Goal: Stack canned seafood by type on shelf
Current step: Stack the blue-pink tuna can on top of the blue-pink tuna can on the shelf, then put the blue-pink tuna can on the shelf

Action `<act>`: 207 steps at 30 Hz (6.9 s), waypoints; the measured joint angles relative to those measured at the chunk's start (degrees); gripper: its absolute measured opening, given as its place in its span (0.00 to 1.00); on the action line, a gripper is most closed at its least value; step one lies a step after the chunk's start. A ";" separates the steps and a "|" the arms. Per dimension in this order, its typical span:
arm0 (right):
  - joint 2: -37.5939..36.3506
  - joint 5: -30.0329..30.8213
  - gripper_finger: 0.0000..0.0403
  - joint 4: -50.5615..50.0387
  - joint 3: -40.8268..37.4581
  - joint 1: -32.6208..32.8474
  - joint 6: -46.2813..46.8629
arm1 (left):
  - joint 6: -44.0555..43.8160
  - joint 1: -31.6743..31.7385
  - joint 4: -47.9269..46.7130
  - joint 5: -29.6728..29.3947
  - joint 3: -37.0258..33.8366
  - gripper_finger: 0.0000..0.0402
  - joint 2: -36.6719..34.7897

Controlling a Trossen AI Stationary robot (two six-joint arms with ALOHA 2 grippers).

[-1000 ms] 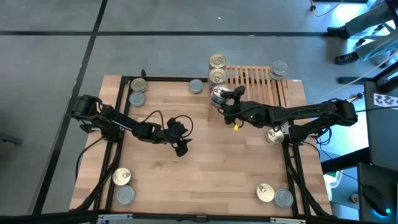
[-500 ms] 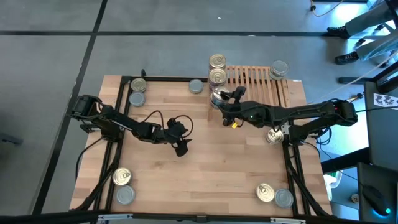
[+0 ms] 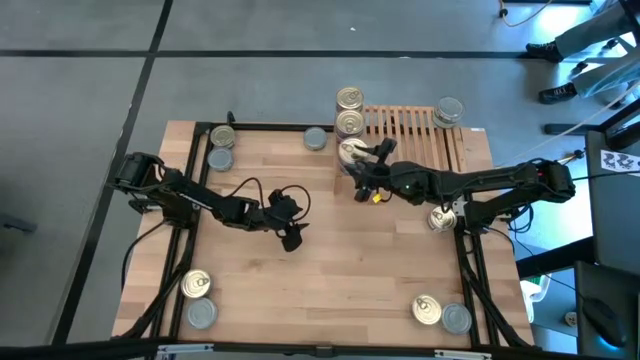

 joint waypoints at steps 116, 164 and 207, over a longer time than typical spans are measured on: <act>4.59 -19.39 0.72 -19.23 -12.02 25.51 32.59 | 9.51 -5.02 -12.58 17.47 13.42 0.08 11.56; 27.38 -10.72 0.74 12.07 -4.32 25.49 0.75 | 16.10 4.22 21.84 20.51 4.76 0.49 19.54; 25.77 3.95 0.48 5.10 -4.33 27.84 -6.45 | 7.68 6.99 19.37 22.81 4.17 0.49 7.14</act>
